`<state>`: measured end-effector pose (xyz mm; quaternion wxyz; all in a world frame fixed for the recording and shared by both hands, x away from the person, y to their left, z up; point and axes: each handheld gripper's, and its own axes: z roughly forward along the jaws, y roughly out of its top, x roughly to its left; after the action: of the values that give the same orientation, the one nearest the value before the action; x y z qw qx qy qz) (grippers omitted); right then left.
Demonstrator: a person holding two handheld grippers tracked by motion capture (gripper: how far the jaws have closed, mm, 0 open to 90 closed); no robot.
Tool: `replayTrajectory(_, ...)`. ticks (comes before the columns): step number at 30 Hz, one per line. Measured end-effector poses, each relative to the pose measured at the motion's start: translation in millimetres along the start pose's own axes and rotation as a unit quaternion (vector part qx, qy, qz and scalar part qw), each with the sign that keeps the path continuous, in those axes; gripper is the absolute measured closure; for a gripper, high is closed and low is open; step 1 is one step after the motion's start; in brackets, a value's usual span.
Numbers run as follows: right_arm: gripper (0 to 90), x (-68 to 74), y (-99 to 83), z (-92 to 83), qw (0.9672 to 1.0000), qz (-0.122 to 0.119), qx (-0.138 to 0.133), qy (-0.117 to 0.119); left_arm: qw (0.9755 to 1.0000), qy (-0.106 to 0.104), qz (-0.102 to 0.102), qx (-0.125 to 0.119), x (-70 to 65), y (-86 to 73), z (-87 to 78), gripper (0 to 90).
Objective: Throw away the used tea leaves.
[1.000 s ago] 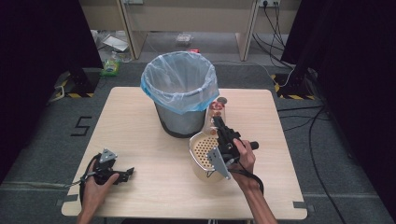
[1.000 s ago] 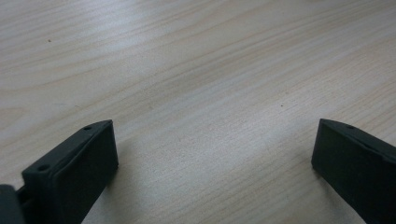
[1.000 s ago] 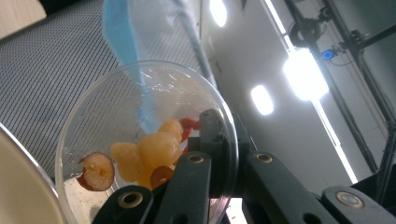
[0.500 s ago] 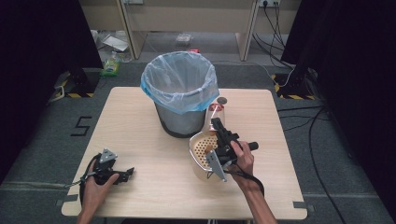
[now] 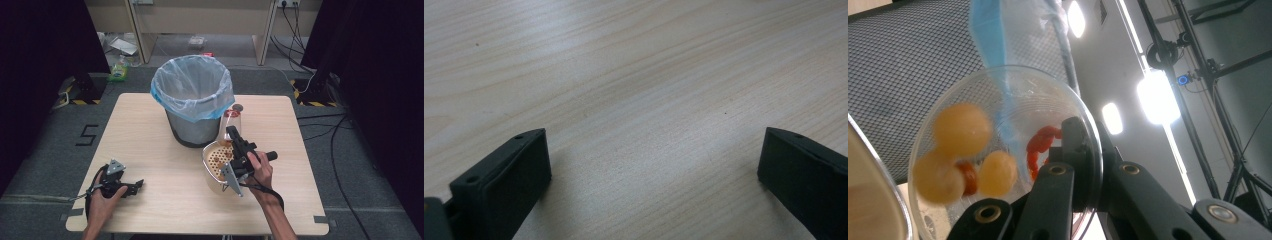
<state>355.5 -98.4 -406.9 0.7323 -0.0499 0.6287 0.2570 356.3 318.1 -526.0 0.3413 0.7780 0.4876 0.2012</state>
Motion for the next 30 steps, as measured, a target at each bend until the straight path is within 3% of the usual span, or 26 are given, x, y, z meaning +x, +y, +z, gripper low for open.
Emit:
replayTrajectory(1,90.0,-1.5,3.0,-0.2,0.9999,-0.012,-0.005,0.001,1.0000,0.000,0.000,0.001,0.3,0.1,0.1,0.0)
replayTrajectory(5,90.0,-5.8,7.9,0.1,0.9998,-0.006,-0.012,-0.013,1.0000,0.000,0.002,0.001,0.1,0.0,-0.2,0.0)
replayTrajectory(9,90.0,-7.5,6.9,-2.5,0.9994,-0.021,-0.017,-0.023,1.0000,0.000,0.000,0.001,0.2,0.0,0.0,0.0)
replayTrajectory(10,90.0,-6.9,7.2,-5.9,0.9988,-0.014,-0.033,-0.034,1.0000,0.000,0.002,0.002,0.1,0.1,-0.2,0.0)
replayTrajectory(11,90.0,-5.2,7.5,-4.0,0.9983,-0.040,-0.029,-0.030,1.0000,0.000,0.000,0.001,0.2,0.1,0.0,0.0)
replayTrajectory(12,90.0,-1.5,3.3,0.3,0.9992,-0.035,-0.006,-0.016,1.0000,0.000,-0.001,0.000,0.1,0.1,0.1,0.0)
replayTrajectory(13,90.0,-0.4,2.4,-1.0,0.9994,-0.028,-0.009,-0.019,1.0000,0.000,-0.001,0.000,0.1,0.0,0.1,0.0)
replayTrajectory(14,90.0,-1.0,4.6,-2.7,0.9989,-0.038,-0.019,-0.020,1.0000,0.000,0.001,0.001,0.2,0.0,-0.1,0.0)
replayTrajectory(20,90.0,-1.6,3.4,0.3,0.9996,-0.027,-0.004,-0.009,1.0000,0.000,0.000,0.001,0.3,0.1,0.0,0.0)
replayTrajectory(23,90.0,-6.1,-0.6,2.1,0.9999,0.010,0.006,-0.001,1.0000,0.000,0.000,0.001,0.3,0.1,0.0,0.0)
replayTrajectory(24,90.0,-11.7,-4.6,3.1,0.9982,0.058,0.014,0.006,1.0000,-0.001,0.000,0.001,0.3,0.1,0.1,0.0)
replayTrajectory(25,90.0,-14.6,-7.6,3.9,0.9965,0.081,0.021,0.007,1.0000,0.000,0.000,0.001,0.3,0.1,0.0,0.0)
replayTrajectory(27,90.0,-17.0,-10.0,4.5,0.9953,0.093,0.025,0.010,1.0000,0.000,0.000,0.001,0.3,0.1,0.0,0.0)
replayTrajectory(30,90.0,-24.1,-22.4,7.8,0.9858,0.156,0.054,0.030,1.0000,0.000,0.000,0.001,0.3,0.1,0.0,0.0)
